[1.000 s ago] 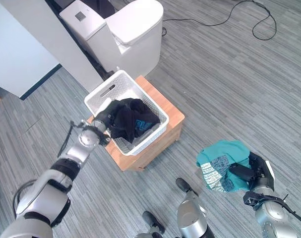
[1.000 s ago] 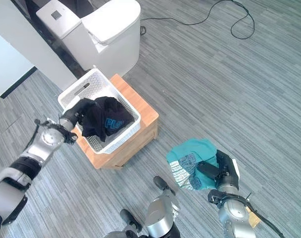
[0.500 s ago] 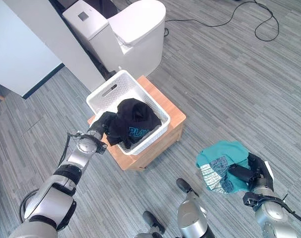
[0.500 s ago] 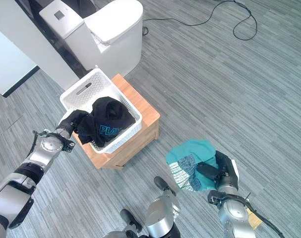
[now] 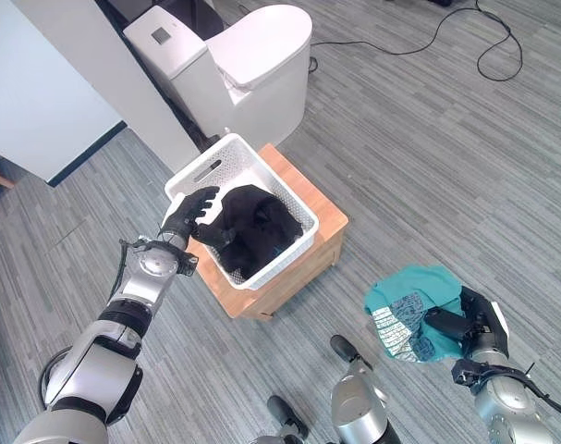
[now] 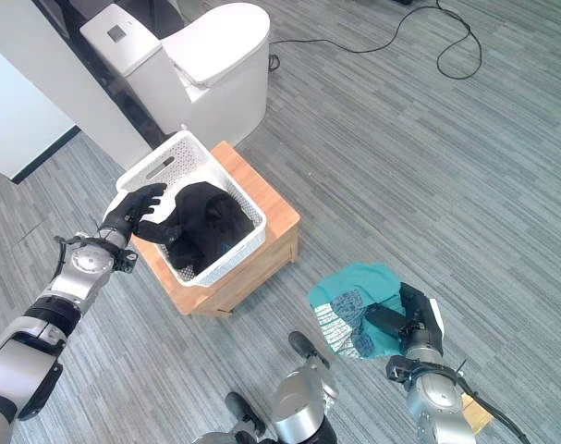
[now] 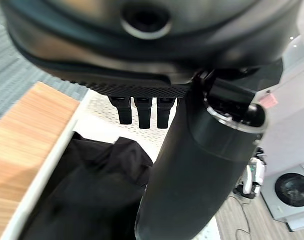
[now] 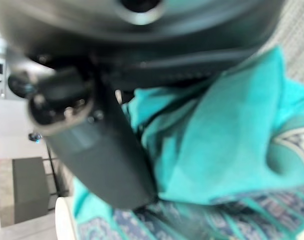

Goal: Pick up bed clothes into laundry basket.

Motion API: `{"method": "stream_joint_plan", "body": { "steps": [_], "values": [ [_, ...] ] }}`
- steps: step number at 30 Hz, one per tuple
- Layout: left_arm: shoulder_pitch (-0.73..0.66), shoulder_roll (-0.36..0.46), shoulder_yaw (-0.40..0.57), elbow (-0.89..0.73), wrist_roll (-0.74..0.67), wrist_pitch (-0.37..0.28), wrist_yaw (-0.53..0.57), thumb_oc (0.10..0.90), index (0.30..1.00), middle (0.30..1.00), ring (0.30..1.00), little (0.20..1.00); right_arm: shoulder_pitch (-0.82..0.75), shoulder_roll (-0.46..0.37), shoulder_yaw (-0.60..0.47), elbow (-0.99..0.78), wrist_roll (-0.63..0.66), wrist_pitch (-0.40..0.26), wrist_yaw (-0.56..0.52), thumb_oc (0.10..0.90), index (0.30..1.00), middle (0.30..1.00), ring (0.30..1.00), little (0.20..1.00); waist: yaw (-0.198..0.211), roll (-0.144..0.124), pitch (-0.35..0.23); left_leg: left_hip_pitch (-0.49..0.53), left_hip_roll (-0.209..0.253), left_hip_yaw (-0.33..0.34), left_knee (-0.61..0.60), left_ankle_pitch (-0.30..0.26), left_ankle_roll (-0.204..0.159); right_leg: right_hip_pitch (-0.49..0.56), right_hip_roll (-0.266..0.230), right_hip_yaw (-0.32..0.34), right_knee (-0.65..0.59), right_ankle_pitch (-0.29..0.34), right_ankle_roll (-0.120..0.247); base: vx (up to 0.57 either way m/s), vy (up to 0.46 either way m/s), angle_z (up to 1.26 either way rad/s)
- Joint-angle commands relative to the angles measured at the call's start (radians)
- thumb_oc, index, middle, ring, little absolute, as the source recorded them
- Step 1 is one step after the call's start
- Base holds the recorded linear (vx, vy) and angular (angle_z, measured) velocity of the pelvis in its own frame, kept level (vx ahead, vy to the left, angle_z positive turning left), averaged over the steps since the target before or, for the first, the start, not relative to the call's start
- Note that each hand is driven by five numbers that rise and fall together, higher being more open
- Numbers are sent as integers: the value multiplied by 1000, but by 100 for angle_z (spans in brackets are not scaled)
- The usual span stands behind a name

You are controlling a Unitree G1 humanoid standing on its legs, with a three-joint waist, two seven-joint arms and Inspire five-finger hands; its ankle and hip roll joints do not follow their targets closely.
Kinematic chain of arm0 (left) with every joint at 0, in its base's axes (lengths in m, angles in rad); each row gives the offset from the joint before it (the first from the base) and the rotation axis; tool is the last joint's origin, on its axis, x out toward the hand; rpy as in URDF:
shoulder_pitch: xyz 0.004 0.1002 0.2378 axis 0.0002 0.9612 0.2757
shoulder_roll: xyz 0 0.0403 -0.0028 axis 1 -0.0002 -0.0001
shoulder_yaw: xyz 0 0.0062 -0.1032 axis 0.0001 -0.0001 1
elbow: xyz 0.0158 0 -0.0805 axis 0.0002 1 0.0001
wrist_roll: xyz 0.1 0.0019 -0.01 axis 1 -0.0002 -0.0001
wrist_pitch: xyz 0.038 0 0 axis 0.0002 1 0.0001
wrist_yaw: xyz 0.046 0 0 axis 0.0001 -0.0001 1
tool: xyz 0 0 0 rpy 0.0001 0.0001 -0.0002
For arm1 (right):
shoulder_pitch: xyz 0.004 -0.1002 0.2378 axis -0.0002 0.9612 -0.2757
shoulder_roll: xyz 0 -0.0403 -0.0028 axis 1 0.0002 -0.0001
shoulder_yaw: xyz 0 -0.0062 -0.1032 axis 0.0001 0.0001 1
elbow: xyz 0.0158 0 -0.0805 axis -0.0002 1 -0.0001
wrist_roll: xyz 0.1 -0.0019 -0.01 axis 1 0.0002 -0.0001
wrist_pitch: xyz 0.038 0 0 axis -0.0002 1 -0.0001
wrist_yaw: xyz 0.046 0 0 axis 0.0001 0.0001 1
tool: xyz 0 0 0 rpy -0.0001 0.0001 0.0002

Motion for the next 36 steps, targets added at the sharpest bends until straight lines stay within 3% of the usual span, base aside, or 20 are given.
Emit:
{"method": "stream_joint_plan", "body": {
  "steps": [1, 5, 7, 9, 13, 16, 19, 21, 22, 23, 27, 34, 36],
  "values": [
    [-99, 114, 71, -33, -71, -86, 52, 800, 900, 900, 900, 900, -10, -66, -43, -90, 6, -64, 21, 400, 300, 300, 300, 300, 34, -3, -113, 4, -7, -28, 4, 20, -28, 36, 63, -85, 60, -135, -34, 10, -2, 5],
    [-122, 145, 83, -69, -109, -106, 73, 800, 900, 900, 900, 900, -15, -68, -41, -82, 3, -63, 20, 400, 300, 300, 300, 300, 39, 1, -124, 9, -8, -34, 4, 19, -27, 43, 61, -91, 62, -138, -33, 3, -9, 6],
    [-133, 163, 143, -180, -256, -167, 109, 800, 900, 900, 900, 900, -30, -78, -53, -90, -8, -74, 4, 400, 300, 300, 300, 300, 51, -2, -136, 18, -13, -44, 4, 11, -25, 55, 56, -100, 68, -149, -33, -3, -16, 7],
    [-126, 168, 157, -226, -267, -179, 124, 800, 900, 900, 900, 900, -35, -80, -60, -95, -11, -81, -3, 400, 300, 300, 300, 300, 54, -2, -143, 14, -11, -47, 4, 14, -26, 52, 58, -100, 67, -145, -34, -4, -27, 10],
    [31, 139, 310, -528, -423, -282, 124, 800, 900, 900, 900, 900, -83, -108, -147, -105, -36, -122, -66, 400, 300, 300, 300, 300, 91, -24, -174, 17, -10, -77, 4, 7, -22, 71, 56, -113, 62, -152, -38, -9, -52, 15],
    [189, 105, 398, -752, -403, -324, 126, 800, 900, 900, 900, 900, -156, -166, -217, -104, -50, -152, -109, 400, 300, 300, 300, 300, 142, -49, -202, 21, -9, -96, 4, 0, -17, 90, 57, -126, 56, -157, -45, 7, -23, 8],
    [311, 59, 425, -852, -407, -308, 103, 800, 900, 900, 900, 900, -195, -214, -230, -100, -50, -156, -118, 400, 300, 300, 300, 300, 164, -57, -210, 25, -9, -106, 4, -4, -13, 100, 56, -135, 54, -161, -49, -10, -9, 15],
    [491, 20, 446, -904, -411, -262, 48, 800, 900, 900, 900, 900, -235, -278, -247, -121, -72, -144, -117, 400, 300, 300, 300, 300, 214, -77, -211, 26, -9, -127, 4, -3, -7, 111, 58, -152, 60, -167, -55, -36, -10, 25],
    [502, 17, 452, -912, -410, -258, 48, 800, 900, 900, 900, 900, -236, -281, -242, -120, -72, -145, -117, 400, 300, 300, 300, 300, 209, -75, -213, 27, -10, -128, 4, -3, -7, 112, 57, -153, 60, -168, -55, -80, -20, 22],
    [631, -43, 454, -931, -417, -225, 28, 800, 900, 900, 900, 900, -255, -293, -235, -179, -95, -138, -98, 400, 300, 300, 300, 300, 239, -87, -210, 23, -9, -140, 4, 5, -3, 117, 59, -166, 62, -165, -60, -31, -16, 25],
    [808, -101, 448, -905, -493, -164, -37, 800, 900, 900, 900, 900, -325, -302, -180, -232, -108, -132, -80, 400, 300, 300, 300, 300, 285, -101, -219, 18, -12, -161, 4, 0, 3, 133, 55, -189, 48, -173, -64, -13, -15, 29],
    [911, -115, 443, -874, -505, -134, -55, 800, 900, 900, 900, 900, -484, -305, -52, -229, -157, -121, -96, 400, 300, 300, 300, 300, 340, -112, -228, 16, -18, -180, 4, 1, 12, 154, 49, -208, 39, -176, -65, -1, 4, 21],
    [905, -133, 412, -863, -550, -134, -54, 800, 900, 900, 900, 900, -583, -306, 35, -170, -154, -104, -111, 400, 300, 300, 300, 300, 361, -117, -230, 14, -23, -185, 4, -1, 15, 158, 44, -216, 35, -173, -63, -7, 10, 22]
  ]
}}
